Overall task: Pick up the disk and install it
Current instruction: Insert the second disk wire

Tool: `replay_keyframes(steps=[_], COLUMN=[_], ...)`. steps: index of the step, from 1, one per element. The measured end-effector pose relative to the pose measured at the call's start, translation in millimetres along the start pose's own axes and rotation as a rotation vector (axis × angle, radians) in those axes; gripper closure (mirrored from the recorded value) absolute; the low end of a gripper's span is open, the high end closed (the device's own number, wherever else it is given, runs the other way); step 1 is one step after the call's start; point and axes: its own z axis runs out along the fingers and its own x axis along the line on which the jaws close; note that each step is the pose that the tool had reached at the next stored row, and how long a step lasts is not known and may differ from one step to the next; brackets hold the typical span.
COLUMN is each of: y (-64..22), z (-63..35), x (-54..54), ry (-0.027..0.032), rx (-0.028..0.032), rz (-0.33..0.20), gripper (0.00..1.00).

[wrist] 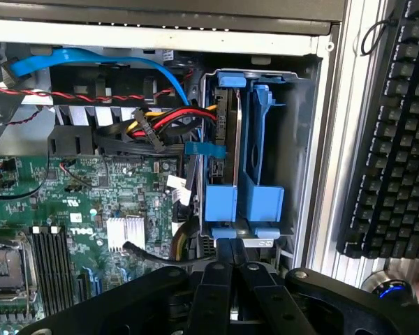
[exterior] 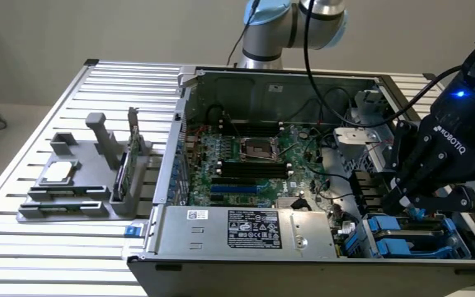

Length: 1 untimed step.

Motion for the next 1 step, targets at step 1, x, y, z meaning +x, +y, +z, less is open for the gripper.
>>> replay_keyframes(steps=[1], y=[0.0], z=[0.0], x=[0.0], ry=[-0.0001], rx=[0.0], rz=[0.0], gripper=[0.89])
